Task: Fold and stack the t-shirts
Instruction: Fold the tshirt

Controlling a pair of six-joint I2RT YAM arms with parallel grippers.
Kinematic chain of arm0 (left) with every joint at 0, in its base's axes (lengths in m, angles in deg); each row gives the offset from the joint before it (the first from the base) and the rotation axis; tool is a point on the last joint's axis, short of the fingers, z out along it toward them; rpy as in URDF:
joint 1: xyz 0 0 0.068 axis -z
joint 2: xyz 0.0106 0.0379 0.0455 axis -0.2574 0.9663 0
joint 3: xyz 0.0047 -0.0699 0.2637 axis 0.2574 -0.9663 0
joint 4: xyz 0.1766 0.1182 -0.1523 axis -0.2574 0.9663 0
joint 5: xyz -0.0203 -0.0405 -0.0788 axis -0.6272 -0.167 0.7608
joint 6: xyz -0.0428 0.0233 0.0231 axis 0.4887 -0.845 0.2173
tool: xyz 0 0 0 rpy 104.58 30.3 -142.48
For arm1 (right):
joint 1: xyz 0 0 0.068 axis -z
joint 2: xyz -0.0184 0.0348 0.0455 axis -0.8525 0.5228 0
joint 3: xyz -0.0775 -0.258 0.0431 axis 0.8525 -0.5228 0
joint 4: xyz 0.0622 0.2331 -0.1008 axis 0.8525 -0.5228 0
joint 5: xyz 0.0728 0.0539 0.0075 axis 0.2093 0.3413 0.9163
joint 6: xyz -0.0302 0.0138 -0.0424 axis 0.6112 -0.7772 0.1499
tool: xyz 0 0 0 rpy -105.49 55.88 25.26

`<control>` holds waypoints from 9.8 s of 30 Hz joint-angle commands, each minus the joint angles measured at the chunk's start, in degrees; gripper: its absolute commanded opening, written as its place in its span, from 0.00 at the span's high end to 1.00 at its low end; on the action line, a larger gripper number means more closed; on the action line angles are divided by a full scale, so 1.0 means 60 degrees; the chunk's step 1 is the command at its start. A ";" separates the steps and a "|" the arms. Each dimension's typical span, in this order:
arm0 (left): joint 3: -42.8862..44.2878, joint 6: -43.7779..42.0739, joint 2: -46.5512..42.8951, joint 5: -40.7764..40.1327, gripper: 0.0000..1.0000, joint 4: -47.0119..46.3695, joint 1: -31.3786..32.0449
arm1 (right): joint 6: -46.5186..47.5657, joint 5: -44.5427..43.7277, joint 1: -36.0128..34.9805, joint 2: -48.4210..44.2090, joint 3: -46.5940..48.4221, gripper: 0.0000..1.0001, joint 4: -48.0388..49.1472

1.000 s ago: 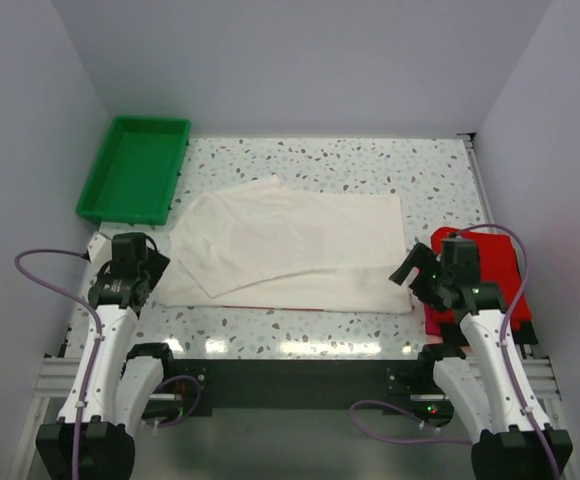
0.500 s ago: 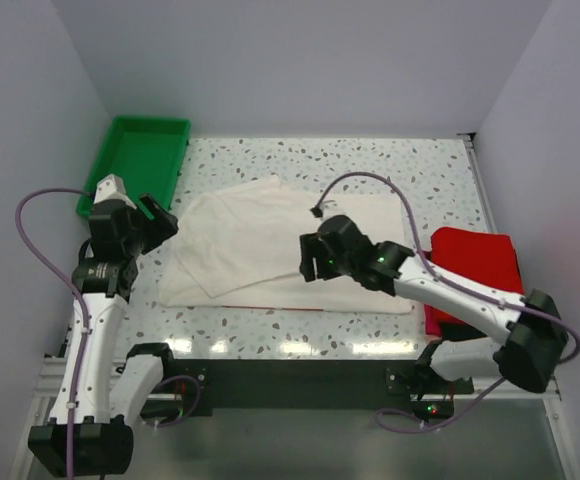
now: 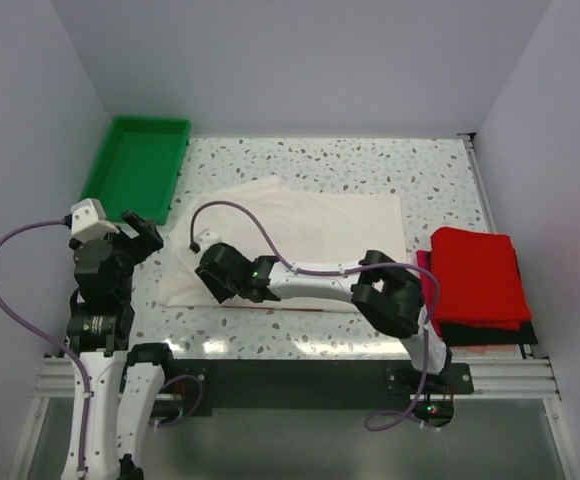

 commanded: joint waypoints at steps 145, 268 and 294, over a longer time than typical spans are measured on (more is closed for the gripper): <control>0.8316 0.0606 1.5434 0.2526 0.37 -0.2619 0.1702 | -0.1917 0.5393 0.7988 0.2498 0.4455 0.44 -0.0045; 0.6339 0.0826 1.2885 0.4167 0.36 -0.1871 0.0559 | -0.1816 0.5686 0.6903 0.2882 0.2876 0.52 0.0614; 0.5215 0.2245 1.0824 0.3493 0.36 -0.1255 0.0106 | -0.2930 0.7577 0.6378 0.1552 0.3054 0.99 0.2693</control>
